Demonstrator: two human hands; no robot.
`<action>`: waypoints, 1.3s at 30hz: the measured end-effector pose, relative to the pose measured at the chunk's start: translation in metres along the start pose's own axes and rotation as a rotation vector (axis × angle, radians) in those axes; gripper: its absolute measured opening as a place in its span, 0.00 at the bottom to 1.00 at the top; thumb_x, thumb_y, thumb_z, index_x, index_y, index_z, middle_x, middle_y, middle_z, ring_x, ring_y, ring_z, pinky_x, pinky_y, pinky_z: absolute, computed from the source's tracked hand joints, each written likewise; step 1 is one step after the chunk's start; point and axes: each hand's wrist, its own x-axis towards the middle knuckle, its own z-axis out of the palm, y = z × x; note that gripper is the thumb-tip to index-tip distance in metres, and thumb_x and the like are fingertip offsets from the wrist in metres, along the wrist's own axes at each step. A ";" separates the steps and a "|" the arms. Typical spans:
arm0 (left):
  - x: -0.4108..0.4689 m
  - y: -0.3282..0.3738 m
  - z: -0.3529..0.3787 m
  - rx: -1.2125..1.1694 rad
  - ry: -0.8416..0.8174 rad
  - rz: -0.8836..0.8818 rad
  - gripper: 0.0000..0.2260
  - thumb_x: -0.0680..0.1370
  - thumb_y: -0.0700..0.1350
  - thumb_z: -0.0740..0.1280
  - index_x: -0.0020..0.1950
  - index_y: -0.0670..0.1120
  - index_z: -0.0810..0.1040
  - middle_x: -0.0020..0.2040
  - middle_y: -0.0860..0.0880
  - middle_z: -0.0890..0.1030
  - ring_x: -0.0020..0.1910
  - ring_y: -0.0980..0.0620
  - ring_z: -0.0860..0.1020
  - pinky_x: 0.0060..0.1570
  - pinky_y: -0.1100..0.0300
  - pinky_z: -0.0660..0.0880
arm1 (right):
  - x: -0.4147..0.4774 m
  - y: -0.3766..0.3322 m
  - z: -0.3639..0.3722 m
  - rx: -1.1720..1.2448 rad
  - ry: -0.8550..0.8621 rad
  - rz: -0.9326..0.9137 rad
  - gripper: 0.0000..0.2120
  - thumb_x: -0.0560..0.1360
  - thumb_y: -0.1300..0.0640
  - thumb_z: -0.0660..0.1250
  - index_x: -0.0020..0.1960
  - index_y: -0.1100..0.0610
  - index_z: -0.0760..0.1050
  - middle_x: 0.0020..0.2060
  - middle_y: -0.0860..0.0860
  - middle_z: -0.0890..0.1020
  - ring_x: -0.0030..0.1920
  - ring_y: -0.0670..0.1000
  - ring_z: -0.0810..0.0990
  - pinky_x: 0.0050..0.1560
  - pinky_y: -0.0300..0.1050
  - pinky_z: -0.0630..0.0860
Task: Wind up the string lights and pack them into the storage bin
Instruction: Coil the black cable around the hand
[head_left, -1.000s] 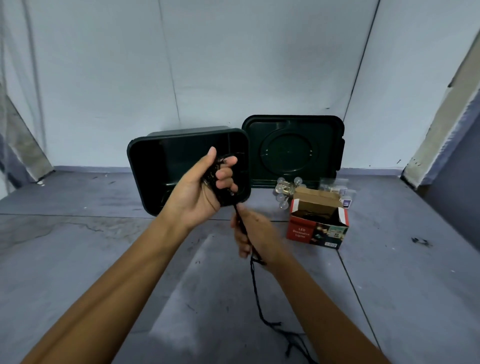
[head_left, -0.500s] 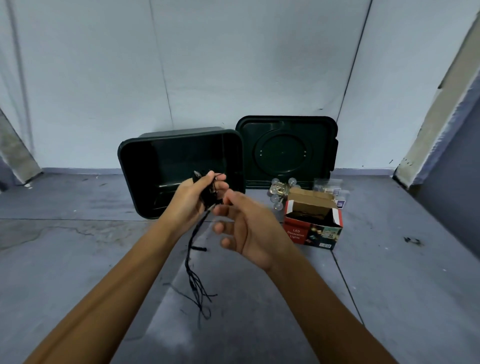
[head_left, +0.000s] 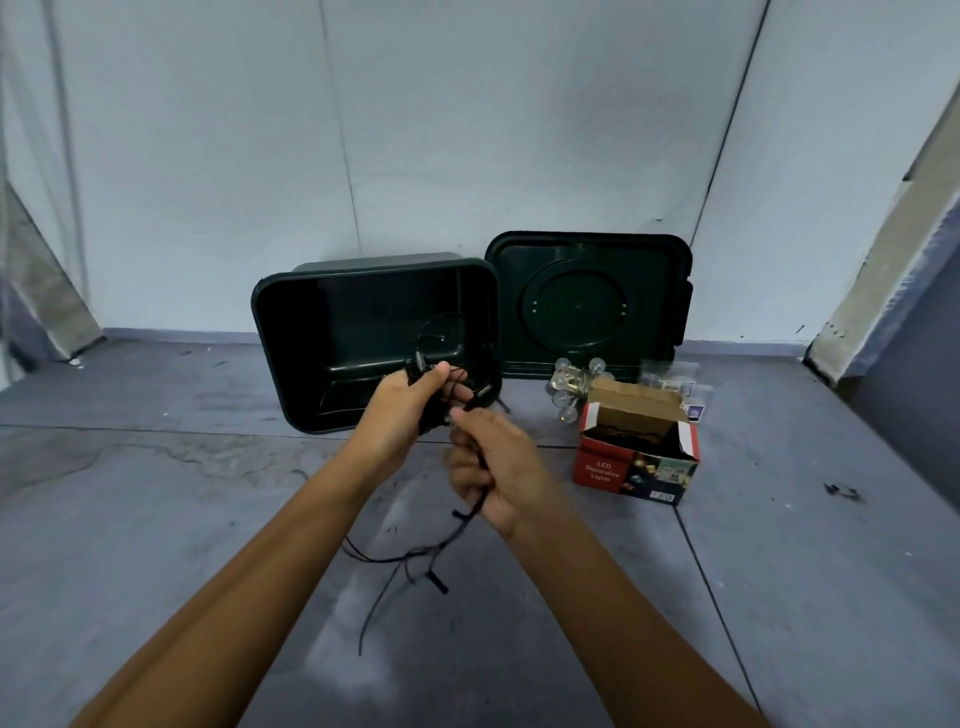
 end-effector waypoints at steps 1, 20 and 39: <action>0.001 0.002 -0.001 -0.016 0.020 0.001 0.11 0.81 0.43 0.58 0.46 0.39 0.78 0.33 0.48 0.79 0.31 0.56 0.77 0.32 0.66 0.74 | 0.000 0.001 -0.003 -0.095 0.028 0.009 0.09 0.78 0.63 0.60 0.39 0.57 0.67 0.26 0.50 0.67 0.18 0.42 0.61 0.15 0.31 0.57; -0.008 0.003 -0.004 -0.095 -0.145 -0.150 0.21 0.80 0.53 0.56 0.40 0.39 0.76 0.31 0.44 0.79 0.34 0.47 0.77 0.33 0.60 0.77 | -0.027 -0.032 0.006 -1.012 -0.142 -0.400 0.15 0.80 0.52 0.58 0.37 0.54 0.73 0.19 0.43 0.72 0.19 0.39 0.67 0.23 0.29 0.63; -0.012 0.047 -0.001 -0.598 -0.244 0.014 0.21 0.77 0.54 0.56 0.32 0.44 0.80 0.24 0.52 0.71 0.22 0.57 0.70 0.34 0.64 0.76 | -0.007 0.012 -0.031 -0.518 -0.144 -0.078 0.08 0.80 0.54 0.58 0.46 0.56 0.73 0.27 0.48 0.70 0.21 0.43 0.62 0.19 0.34 0.59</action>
